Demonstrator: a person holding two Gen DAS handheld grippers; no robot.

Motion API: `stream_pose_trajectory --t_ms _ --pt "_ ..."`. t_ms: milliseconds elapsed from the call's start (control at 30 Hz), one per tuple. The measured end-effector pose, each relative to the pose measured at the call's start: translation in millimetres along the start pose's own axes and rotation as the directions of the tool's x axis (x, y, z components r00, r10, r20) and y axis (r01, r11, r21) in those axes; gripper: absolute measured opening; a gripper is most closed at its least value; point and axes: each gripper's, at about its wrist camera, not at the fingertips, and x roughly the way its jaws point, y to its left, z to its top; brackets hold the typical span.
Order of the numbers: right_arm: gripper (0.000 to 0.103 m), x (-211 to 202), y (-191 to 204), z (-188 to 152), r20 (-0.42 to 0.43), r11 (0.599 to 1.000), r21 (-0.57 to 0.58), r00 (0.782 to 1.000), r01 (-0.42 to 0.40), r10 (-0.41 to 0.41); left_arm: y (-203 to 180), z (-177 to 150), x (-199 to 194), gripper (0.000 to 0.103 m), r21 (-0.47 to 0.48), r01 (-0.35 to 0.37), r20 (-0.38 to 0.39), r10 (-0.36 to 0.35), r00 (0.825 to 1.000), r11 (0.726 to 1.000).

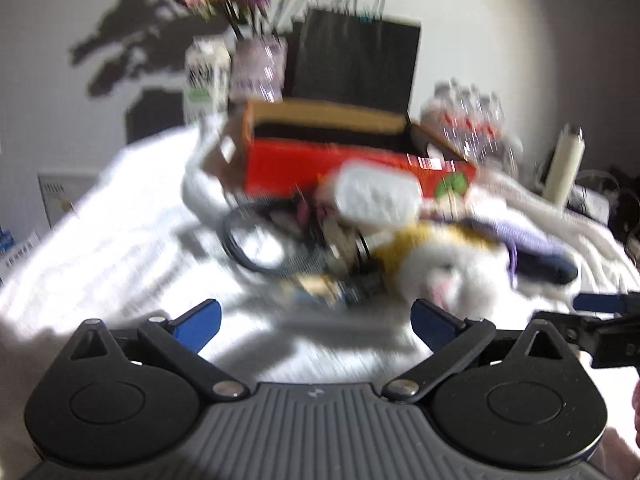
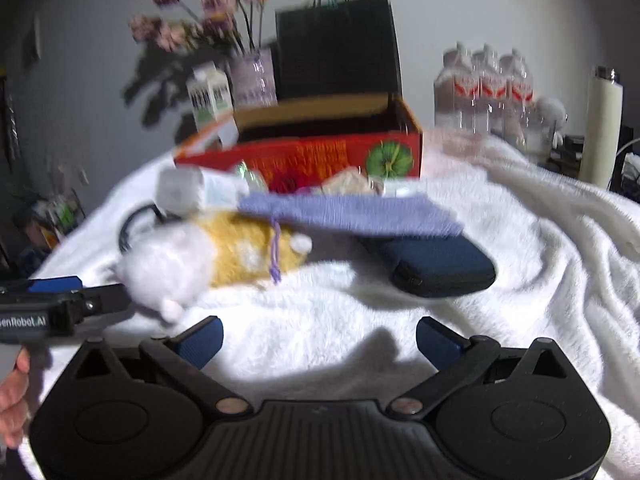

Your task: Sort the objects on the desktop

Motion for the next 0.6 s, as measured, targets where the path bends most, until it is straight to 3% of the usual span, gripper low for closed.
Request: stream_pose_trajectory --t_ms 167,233,333,400,467,533,567,600 --pt "0.102 -11 2 22 0.092 1.000 -0.022 0.996 0.008 -0.006 -1 36 17 0.103 -0.006 -0.015 0.030 0.015 0.999 1.000" --pt "0.101 -4 0 35 0.110 0.999 -0.017 0.994 0.028 -0.026 -11 49 27 0.103 0.014 0.010 0.044 -0.010 0.999 1.000" --pt "0.094 13 -8 49 0.102 0.996 -0.020 0.991 0.087 -0.085 -27 63 51 0.103 0.057 0.053 0.021 -0.054 0.998 0.997" --pt "0.094 25 -15 57 0.114 0.990 -0.044 0.985 0.137 -0.131 -37 68 67 0.102 0.068 0.031 0.010 -0.031 0.999 0.997" --pt "0.090 42 -29 65 0.070 0.986 -0.034 0.985 0.163 -0.161 -46 70 80 0.100 0.088 0.028 -0.008 -0.027 1.000 0.996" --pt "0.086 56 -43 68 0.023 0.987 0.005 0.987 0.160 -0.160 -51 71 91 0.087 0.110 0.061 -0.031 -0.057 0.998 0.992" --pt "0.080 63 -48 67 0.005 0.990 0.016 0.990 0.140 -0.140 -53 69 95 0.071 0.116 0.067 -0.031 -0.064 0.997 0.991" --pt "0.070 68 -51 66 -0.010 0.992 0.026 0.993 0.120 -0.119 -54 69 100 0.067 0.118 0.056 -0.047 -0.051 0.998 0.991"
